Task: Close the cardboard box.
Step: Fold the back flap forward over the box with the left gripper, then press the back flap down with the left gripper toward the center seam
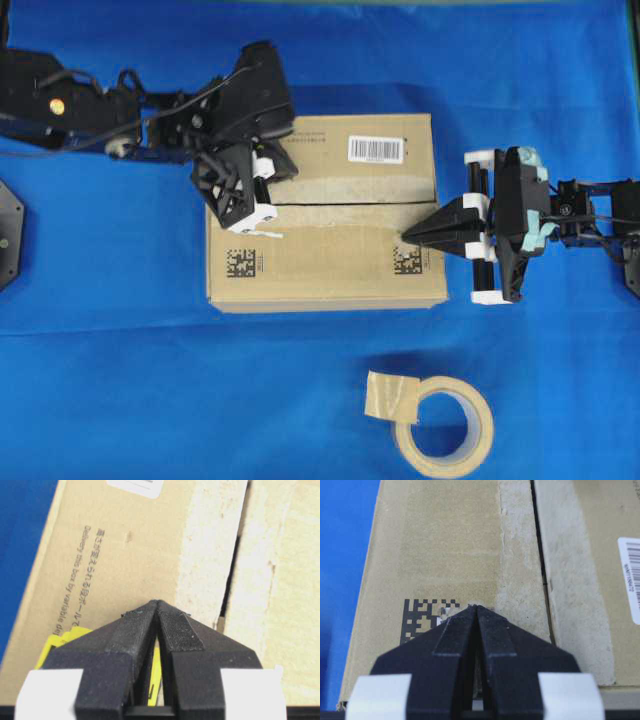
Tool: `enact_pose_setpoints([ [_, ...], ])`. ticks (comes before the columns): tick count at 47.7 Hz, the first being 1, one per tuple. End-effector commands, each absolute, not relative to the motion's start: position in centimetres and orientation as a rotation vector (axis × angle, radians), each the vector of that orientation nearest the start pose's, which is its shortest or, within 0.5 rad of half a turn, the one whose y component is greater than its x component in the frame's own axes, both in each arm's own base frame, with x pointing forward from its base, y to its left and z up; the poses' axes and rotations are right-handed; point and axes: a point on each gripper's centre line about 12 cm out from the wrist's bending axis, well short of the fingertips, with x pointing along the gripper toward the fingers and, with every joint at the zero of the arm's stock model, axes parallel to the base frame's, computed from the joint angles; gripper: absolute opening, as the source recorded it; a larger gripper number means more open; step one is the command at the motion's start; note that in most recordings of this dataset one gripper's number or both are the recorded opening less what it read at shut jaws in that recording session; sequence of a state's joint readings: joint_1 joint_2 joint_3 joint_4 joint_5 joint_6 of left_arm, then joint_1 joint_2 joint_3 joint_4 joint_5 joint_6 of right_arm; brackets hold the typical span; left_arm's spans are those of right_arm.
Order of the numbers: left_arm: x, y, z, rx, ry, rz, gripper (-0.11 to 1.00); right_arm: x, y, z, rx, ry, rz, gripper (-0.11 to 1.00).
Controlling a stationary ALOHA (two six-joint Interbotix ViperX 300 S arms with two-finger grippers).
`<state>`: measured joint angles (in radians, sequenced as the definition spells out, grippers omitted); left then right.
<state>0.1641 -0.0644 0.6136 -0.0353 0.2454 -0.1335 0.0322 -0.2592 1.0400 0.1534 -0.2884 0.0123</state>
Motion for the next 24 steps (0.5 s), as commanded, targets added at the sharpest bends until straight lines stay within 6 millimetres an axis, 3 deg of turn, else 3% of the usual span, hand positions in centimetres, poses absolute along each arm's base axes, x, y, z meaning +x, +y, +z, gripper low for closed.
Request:
enact_pose_setpoints([
  [1, 37.1, 5.9, 18.7, -0.244, 0.742, 0.218, 0.00, 30.2, 0.2, 17.1, 0.140, 0.470, -0.057, 0.00],
  [24, 36.3, 5.7, 18.6, -0.267, 0.707, 0.225, 0.00, 30.4, -2.5, 17.7, 0.157, 0.413, -0.146, 0.00],
])
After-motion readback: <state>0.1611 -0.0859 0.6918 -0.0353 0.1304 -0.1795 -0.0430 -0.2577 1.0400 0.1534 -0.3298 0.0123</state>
